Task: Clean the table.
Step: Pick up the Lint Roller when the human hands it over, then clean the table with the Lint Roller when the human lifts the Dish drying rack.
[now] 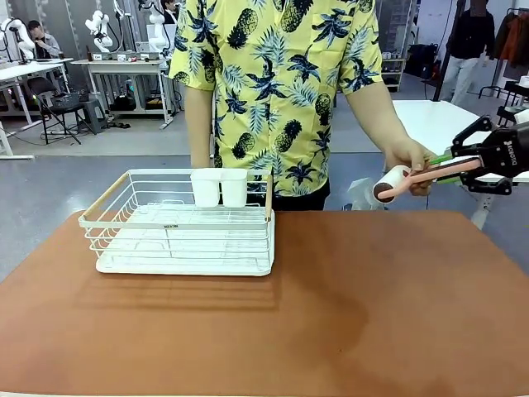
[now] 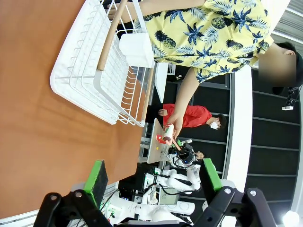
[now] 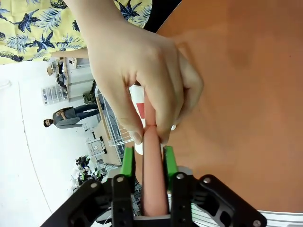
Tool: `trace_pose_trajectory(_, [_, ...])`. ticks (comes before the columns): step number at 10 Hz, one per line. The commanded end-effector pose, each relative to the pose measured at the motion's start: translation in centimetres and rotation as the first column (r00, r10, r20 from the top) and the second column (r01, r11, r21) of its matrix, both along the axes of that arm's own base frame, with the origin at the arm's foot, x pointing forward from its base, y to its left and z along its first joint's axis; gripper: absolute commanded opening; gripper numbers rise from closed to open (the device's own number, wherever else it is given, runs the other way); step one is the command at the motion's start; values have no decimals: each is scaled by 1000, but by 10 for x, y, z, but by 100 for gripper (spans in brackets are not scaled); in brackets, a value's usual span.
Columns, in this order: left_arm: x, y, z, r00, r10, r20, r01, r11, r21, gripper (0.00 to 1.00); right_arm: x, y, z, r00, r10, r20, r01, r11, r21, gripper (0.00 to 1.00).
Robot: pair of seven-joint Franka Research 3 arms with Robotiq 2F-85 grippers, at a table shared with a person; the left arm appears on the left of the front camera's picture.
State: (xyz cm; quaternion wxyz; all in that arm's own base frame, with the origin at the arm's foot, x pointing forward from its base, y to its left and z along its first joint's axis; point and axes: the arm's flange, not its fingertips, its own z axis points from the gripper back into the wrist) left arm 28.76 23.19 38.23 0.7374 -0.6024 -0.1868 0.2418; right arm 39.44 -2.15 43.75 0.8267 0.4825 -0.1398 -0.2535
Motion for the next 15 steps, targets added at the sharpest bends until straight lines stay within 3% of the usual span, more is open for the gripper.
trace_pose_trajectory(1, [-4, 1, 0, 1000, -8, 14, 8, 1000, -8, 100, -17, 4, -7, 999, -2, 34, 2, 1000, -2, 7])
trace_pose_trajectory(3, [-4, 1, 0, 1000, -8, 14, 8, 1000, -8, 100, -17, 5, -7, 999, -5, 35, 5, 1000, 0, 0])
trace_pose_trajectory(5, [-4, 1, 0, 1000, -8, 14, 8, 1000, -8, 100, 0, -1, 0, 1000, -1, 3, 1, 1000, 0, 0])
trace_pose_trajectory(15, [-4, 1, 0, 1000, -8, 14, 8, 1000, -8, 100, 0, -1, 0, 1000, -1, 3, 1, 1000, 0, 0])
